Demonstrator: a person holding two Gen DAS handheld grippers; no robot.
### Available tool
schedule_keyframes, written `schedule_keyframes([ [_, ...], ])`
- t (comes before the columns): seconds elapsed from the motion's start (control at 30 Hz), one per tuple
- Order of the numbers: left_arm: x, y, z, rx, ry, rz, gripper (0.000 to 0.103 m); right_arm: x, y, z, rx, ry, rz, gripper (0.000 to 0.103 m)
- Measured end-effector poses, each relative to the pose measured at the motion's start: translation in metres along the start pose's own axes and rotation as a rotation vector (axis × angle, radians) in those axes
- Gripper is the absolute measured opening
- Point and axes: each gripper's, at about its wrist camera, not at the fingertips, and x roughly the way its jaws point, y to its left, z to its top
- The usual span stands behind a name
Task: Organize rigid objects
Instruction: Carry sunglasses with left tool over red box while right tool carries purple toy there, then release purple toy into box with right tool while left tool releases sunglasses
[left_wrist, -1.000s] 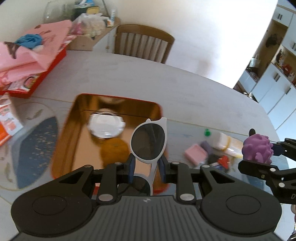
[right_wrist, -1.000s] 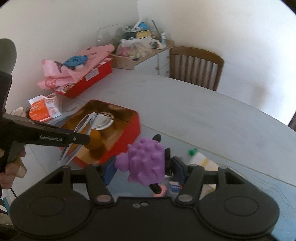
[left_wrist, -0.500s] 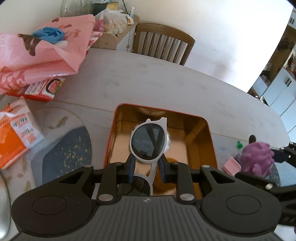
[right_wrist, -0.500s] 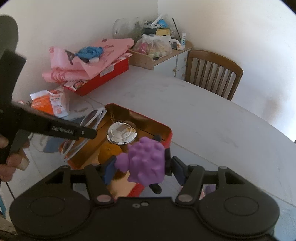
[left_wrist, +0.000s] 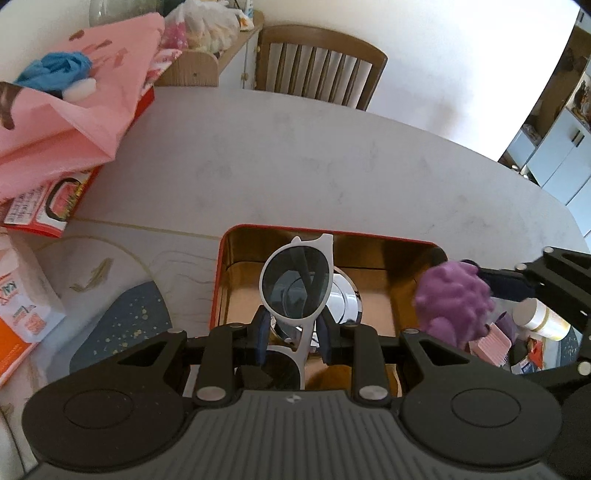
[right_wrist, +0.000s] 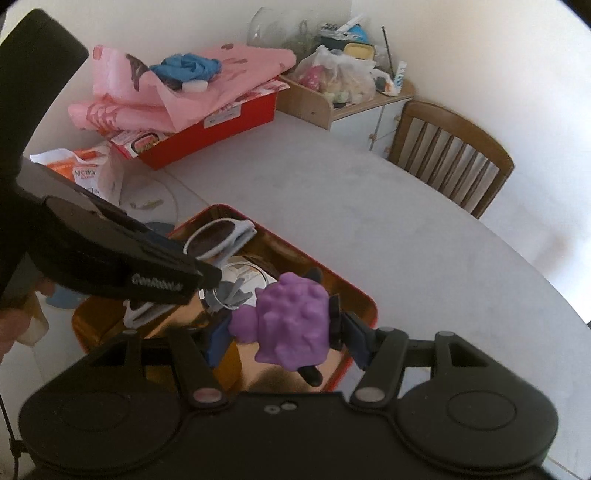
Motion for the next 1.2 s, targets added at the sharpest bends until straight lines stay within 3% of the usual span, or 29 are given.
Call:
schedule_keyframes([
  [0.2,0.012,0.003,0.001,-0.002,0.011,-0.002,0.026,0.018,0.004,-0.003,-0.025,0.03,0.003,0.062],
  [0.33,0.018,0.003,0.0,0.002,0.017,0.0,0.026,0.025,-0.002,-0.002,0.022,0.04,0.027,0.062],
  [0.63,0.024,0.009,0.002,-0.024,0.021,-0.015,0.026,0.039,-0.001,-0.008,0.017,0.083,-0.005,0.061],
  [0.9,0.021,0.02,0.002,-0.065,0.019,-0.025,0.026,0.033,0.002,-0.009,0.032,0.075,-0.021,0.07],
  [1.2,0.017,0.025,-0.001,-0.083,0.012,-0.039,0.026,0.0,-0.001,-0.013,0.096,0.021,-0.013,0.076],
])
